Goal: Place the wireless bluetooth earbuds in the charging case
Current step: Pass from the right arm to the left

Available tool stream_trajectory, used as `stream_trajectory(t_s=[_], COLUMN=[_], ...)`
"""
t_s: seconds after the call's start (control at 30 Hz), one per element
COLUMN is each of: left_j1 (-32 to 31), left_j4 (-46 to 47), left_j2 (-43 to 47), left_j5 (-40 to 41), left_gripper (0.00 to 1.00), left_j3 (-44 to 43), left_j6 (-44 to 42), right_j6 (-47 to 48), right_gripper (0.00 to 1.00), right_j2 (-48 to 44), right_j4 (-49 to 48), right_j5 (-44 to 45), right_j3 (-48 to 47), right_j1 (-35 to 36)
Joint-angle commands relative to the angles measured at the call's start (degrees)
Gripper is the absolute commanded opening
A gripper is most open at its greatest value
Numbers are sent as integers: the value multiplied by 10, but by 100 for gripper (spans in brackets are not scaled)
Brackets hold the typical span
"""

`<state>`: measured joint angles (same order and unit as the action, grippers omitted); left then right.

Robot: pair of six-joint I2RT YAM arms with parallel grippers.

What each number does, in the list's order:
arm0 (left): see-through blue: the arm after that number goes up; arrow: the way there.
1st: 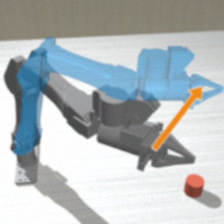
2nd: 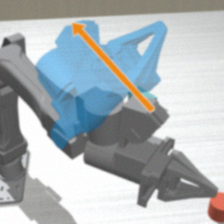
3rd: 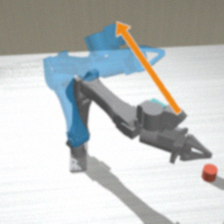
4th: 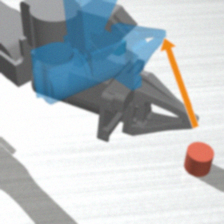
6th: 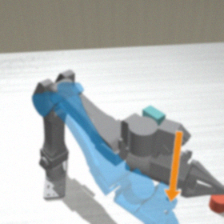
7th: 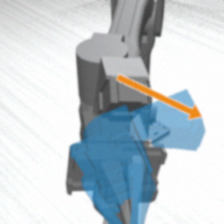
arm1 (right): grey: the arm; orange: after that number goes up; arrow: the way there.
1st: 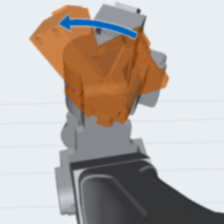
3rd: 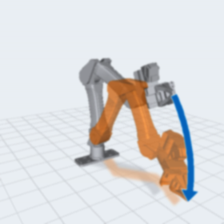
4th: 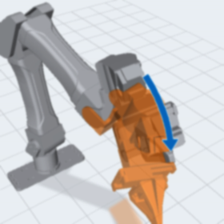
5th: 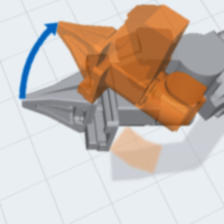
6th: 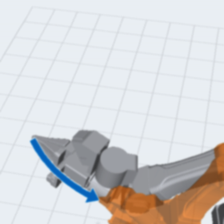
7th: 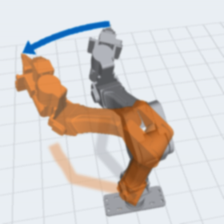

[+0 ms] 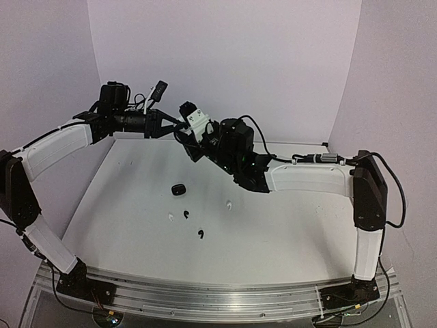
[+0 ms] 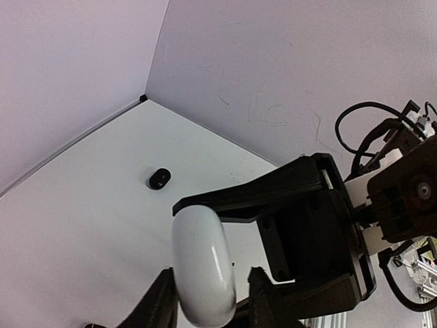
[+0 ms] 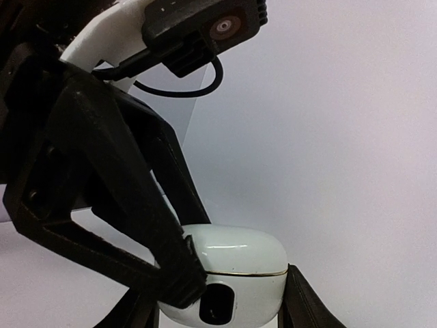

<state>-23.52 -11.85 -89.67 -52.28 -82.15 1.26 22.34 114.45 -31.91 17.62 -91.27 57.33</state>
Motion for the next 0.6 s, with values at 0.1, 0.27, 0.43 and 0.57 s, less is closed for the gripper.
stream_trajectory(t_s=[0.1, 0.27, 0.43, 0.57], left_j1=[-4, -4, -3, 2], left_j4=[-8, 0, 2, -16], left_j2=[-4, 6, 13, 15], left_j5=[-6, -15, -13, -16], left_gripper=[5, 0, 0, 0], left_j3=[-22, -9, 2, 2], left_j6=[-12, -12, -42, -94], right_j6=[24, 26, 24, 4], right_gripper=[23, 24, 58, 98], right_j2=[13, 14, 7, -18], right_j4=[-36, -36, -32, 33], right_j5=[8, 8, 12, 12], right_j3=[-35, -34, -19, -14], right_j1=[14, 14, 14, 8])
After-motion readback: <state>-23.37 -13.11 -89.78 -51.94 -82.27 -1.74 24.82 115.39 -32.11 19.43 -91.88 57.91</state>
